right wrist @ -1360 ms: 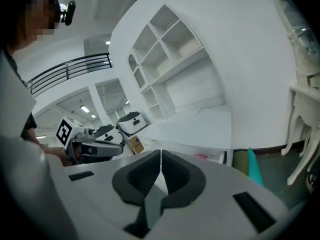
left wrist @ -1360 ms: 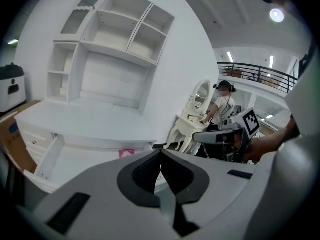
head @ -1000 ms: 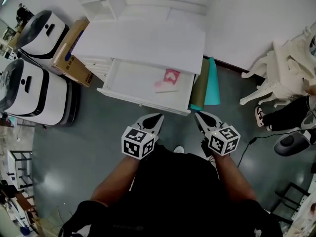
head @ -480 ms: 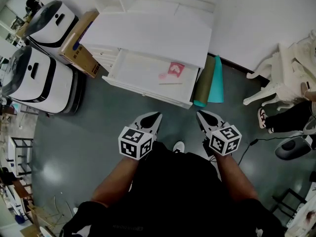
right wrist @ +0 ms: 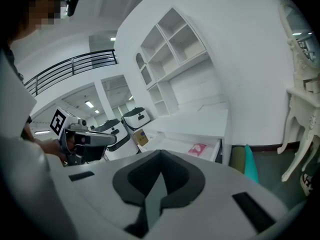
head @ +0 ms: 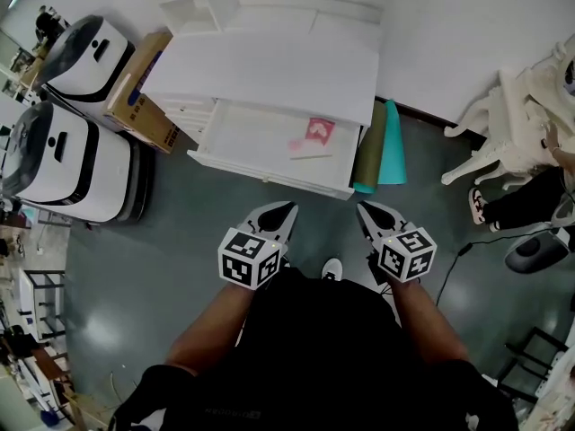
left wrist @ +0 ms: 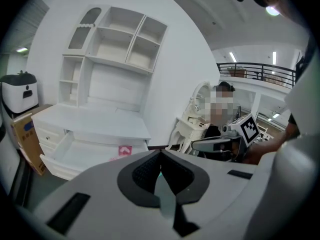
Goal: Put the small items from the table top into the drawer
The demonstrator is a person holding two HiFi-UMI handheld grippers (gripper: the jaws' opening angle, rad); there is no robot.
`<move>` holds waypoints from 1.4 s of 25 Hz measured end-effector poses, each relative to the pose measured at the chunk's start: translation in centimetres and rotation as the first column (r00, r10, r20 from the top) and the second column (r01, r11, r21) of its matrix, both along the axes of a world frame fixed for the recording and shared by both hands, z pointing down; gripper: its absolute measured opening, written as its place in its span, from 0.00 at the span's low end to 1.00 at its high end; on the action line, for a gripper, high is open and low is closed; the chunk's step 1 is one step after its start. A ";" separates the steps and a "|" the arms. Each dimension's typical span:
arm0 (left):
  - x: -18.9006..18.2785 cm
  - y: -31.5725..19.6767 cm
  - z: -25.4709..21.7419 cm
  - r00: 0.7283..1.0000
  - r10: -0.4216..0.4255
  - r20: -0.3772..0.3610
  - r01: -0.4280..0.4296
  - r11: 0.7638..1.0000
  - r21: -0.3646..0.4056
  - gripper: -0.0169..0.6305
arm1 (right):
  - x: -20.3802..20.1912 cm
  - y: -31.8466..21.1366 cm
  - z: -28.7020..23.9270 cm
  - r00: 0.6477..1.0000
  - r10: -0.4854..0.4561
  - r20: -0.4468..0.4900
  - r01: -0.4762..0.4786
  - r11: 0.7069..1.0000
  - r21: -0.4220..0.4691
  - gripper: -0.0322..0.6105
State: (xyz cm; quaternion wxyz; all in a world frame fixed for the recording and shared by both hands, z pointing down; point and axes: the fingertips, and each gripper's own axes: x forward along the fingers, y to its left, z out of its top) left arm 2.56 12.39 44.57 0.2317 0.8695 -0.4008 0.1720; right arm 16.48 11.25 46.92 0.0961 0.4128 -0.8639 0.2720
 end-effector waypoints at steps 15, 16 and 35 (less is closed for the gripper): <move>-2.8 -0.6 0.4 0.996 0.092 0.001 -0.092 0.995 -0.025 0.04 | -2.9 0.7 -0.2 0.995 0.096 -0.024 -0.096 0.995 -0.017 0.09; -3.0 -0.6 0.6 0.995 0.097 0.002 -0.097 0.995 -0.028 0.04 | -3.0 0.8 -0.1 0.995 0.100 -0.027 -0.100 0.995 -0.015 0.09; -2.8 0.2 0.9 0.989 0.150 0.013 -0.149 0.988 -0.032 0.04 | -3.0 1.7 0.3 0.991 0.122 -0.057 -0.122 0.992 -0.007 0.09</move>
